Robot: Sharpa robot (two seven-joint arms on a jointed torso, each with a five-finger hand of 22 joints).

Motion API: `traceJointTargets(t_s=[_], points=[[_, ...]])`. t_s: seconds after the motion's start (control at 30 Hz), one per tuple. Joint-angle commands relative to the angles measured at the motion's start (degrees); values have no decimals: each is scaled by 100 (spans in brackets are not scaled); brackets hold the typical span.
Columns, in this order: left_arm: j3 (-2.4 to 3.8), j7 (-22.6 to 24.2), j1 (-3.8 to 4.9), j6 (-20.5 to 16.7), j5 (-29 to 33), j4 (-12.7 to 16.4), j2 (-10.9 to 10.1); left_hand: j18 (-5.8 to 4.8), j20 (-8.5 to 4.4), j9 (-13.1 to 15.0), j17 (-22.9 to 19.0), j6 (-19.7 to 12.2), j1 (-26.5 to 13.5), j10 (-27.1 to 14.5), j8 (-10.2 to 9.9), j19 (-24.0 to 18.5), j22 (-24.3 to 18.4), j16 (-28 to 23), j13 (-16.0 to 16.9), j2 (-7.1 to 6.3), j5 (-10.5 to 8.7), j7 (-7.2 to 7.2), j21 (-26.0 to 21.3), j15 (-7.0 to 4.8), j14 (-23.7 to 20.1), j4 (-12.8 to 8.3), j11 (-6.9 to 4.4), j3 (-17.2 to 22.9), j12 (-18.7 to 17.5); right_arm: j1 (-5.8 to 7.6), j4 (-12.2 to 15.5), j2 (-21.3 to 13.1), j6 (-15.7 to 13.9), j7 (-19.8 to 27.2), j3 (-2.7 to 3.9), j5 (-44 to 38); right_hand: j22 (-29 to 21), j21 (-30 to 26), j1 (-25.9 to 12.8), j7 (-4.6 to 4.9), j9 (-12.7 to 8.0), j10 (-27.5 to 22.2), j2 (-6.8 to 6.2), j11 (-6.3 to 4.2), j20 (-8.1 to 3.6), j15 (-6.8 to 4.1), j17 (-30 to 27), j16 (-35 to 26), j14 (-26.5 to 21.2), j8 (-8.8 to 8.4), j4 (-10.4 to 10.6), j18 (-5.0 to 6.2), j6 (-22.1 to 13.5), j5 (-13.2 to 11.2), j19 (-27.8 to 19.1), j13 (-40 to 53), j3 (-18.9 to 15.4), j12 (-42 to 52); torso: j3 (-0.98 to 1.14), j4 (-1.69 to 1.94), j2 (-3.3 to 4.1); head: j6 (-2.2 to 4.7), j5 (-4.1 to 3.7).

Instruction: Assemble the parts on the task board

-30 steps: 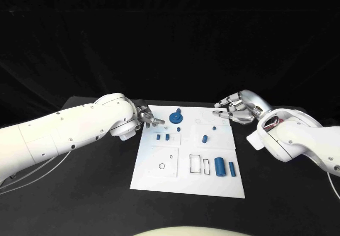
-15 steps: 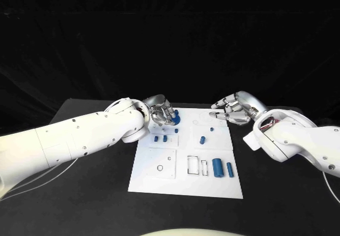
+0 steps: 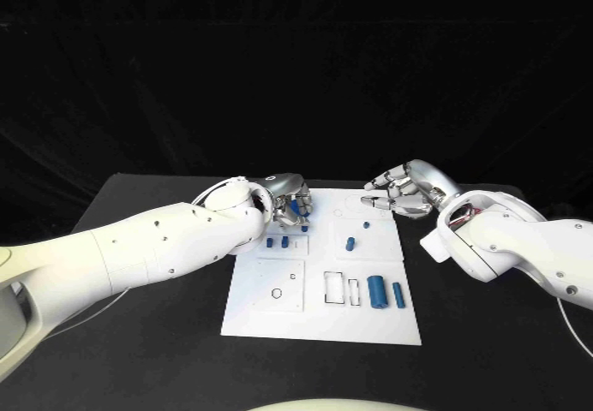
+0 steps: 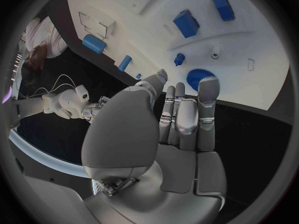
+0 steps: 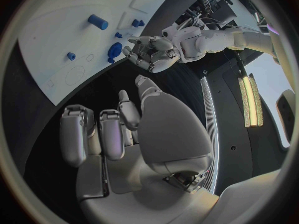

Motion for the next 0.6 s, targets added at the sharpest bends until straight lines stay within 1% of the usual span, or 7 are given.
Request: traceJointTargets(t_s=[0.03, 0.07, 0.2, 0.3, 0.4, 0.5, 0.6], points=[[1, -34, -5, 392, -421, -86, 59, -87, 2, -32, 57, 56, -54, 57, -48, 74, 191, 86, -47, 7, -33, 6, 153, -3, 68, -20, 5, 36, -64, -6, 4, 8, 58, 43, 0, -74, 787, -36, -40, 4, 8, -44, 32, -3, -5, -53, 487, -21, 348, -6, 21, 63, 37, 30, -27, -5, 18, -17, 5, 5, -3, -1, -16], [1, -43, -6, 411, -430, -104, 71, -98, 4, -42, 74, 63, -55, 56, -58, 100, 263, 111, -62, 10, -35, 9, 207, -2, 78, -23, 7, 39, -82, -7, 4, 8, 57, 44, 0, -75, 787, -36, -40, 4, 8, -44, 32, -3, -5, -53, 487, -21, 348, -6, 21, 63, 37, 30, -27, -5, 18, -17, 5, 10, -6, -3, -21], [2, -85, -9, 504, -457, -161, 125, -117, 12, -74, 88, 81, -55, 47, -91, 137, 396, 161, -115, 21, -35, 16, 319, 4, 98, -34, 18, 52, -150, -8, 7, 10, 40, 54, 0, -75, 787, -36, -40, 4, 8, -44, 32, -3, -5, -53, 487, -21, 348, -6, 21, 63, 37, 30, -27, -5, 18, -17, 6, 8, -3, -2, -21], [2, -108, -10, 565, -465, -207, 167, -120, 16, -83, 90, 88, -59, 43, -100, 140, 421, 173, -131, 25, -35, 18, 341, 7, 103, -36, 22, 55, -171, -8, 10, 14, 15, 70, 0, -76, 790, -32, -36, 4, 8, -43, 34, -3, -6, -54, 494, -18, 349, -6, 20, 62, 37, 33, -24, -3, 21, -16, 8, 6, -6, -4, -27], [2, -133, -13, 637, -469, -266, 207, -120, 19, -90, 72, 100, -72, 46, -106, 136, 428, 170, -144, 31, -35, 20, 351, 10, 103, -30, 25, 54, -187, -8, 10, 16, 6, 75, 0, -76, 794, -28, -33, 4, 8, -42, 36, -4, -6, -54, 501, -14, 351, -6, 19, 60, 36, 36, -21, -1, 24, -15, 4, -2, -3, -2, -32], [2, -135, -26, 675, -468, -333, 246, -120, 22, -97, 74, 129, -73, 60, -109, 134, 446, 183, -161, 48, -36, 19, 371, 11, 107, -31, 24, 65, -205, -8, 11, 17, 2, 77, 0, -76, 794, -28, -33, 4, 8, -42, 36, -4, -6, -54, 501, -14, 351, -6, 19, 60, 36, 36, -21, -1, 24, -15, 2, 5, -4, -7, -42], [2, -106, -49, 685, -435, -397, 282, -118, 21, -104, 67, 142, -67, 75, -114, 132, 453, 186, -172, 58, -35, 21, 381, 10, 108, -36, 22, 74, -216, -9, 11, 18, 3, 77, 0, -76, 794, -28, -33, 4, 8, -42, 36, -4, -6, -54, 501, -14, 351, -6, 19, 60, 36, 36, -21, -1, 24, -15, 5, 10, -4, -11, -45]])
